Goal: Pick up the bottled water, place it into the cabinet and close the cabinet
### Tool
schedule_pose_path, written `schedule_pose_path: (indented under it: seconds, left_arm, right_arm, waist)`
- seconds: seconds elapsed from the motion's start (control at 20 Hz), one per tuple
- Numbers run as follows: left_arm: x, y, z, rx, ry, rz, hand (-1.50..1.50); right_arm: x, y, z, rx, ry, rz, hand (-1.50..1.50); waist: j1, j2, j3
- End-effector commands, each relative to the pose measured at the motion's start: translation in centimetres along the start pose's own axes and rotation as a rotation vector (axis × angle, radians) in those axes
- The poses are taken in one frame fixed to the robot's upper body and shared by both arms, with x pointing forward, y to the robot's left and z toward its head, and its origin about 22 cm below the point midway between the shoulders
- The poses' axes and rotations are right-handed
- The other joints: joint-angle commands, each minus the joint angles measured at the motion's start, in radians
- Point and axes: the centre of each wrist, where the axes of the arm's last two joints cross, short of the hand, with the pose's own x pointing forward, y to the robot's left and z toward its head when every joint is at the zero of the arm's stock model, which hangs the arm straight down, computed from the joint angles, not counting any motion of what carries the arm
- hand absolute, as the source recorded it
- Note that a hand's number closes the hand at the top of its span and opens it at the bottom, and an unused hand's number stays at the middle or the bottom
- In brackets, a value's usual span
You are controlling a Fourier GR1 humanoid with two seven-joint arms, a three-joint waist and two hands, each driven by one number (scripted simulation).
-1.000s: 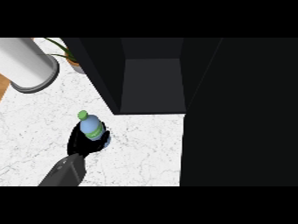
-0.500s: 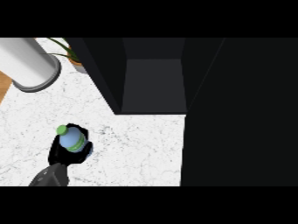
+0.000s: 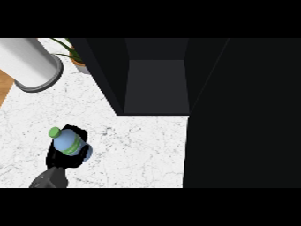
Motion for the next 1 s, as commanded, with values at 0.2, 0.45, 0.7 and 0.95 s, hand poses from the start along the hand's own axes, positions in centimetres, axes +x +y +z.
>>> schedule_pose_path:
  seconds: [0.2, 0.45, 0.7, 0.95]
  left_arm:
    - [2.2, -3.4, -0.3, -0.094, -0.016, 0.004, 1.50]
    - [5.3, -8.1, -2.3, -0.144, -0.019, -0.026, 1.50]
    - [4.7, -14.1, -3.6, -0.140, -0.057, -0.091, 1.50]
    - [6.3, -18.2, -5.0, -0.171, -0.071, -0.108, 1.50]
  right_arm:
    - [0.0, 0.3, -0.8, 0.004, 0.024, -0.015, -1.50]
    - [-0.4, 0.5, -1.2, -0.008, -0.011, -0.033, -1.50]
    - [-0.9, 0.6, 0.6, 0.024, 0.022, -0.031, -1.50]
    - [0.2, 2.4, -1.6, 0.003, 0.009, -0.041, -1.50]
  waist:
    - [0.003, 0.000, 0.000]
    - [0.005, 0.000, 0.001]
    - [-0.007, -0.001, 0.000]
    - [-0.006, 0.002, -0.001]
